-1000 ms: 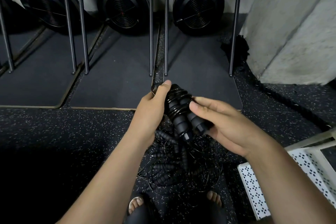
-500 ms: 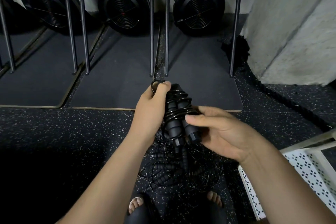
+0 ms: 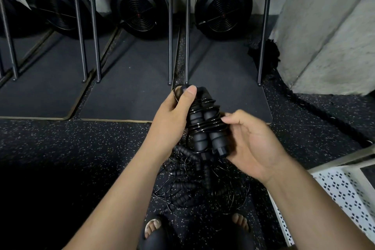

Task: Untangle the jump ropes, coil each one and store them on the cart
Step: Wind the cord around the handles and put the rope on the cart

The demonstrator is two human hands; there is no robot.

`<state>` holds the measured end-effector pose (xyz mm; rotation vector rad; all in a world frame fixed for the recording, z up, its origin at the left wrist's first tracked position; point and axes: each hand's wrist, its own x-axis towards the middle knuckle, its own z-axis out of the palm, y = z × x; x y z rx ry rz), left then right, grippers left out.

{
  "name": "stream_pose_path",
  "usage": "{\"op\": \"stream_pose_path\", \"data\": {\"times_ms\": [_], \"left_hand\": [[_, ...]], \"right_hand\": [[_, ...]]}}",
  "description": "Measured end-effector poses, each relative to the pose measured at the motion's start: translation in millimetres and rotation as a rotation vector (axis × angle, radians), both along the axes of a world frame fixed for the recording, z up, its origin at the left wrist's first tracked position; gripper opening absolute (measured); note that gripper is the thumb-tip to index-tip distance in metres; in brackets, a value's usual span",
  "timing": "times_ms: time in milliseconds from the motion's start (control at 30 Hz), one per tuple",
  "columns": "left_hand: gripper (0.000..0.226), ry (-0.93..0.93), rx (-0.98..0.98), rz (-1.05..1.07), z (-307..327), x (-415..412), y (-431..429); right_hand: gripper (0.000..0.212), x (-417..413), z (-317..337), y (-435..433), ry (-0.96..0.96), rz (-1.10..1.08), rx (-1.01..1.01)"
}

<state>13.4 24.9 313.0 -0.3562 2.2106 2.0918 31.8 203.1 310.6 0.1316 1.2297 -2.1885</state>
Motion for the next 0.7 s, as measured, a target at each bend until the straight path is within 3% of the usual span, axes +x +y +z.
{"op": "stream_pose_path", "data": {"times_ms": [133,333,533,700], "left_hand": [[0.037,0.050,-0.015,-0.063,-5,1,3],[0.080,-0.145,-0.081,-0.253,-14,2,3],[0.011,-0.134,0.094,-0.325,-19,2,6],[0.006,-0.228,0.288,-0.249,-20,0,8]], "right_hand": [[0.032,0,-5,-8,0.079,-0.106,0.134],[0.031,-8,3,-1,0.173,-0.314,0.129],[0.034,-15,-1,13,0.232,-0.385,0.220],[0.028,-18,-14,11,0.296,-0.364,0.384]]}}
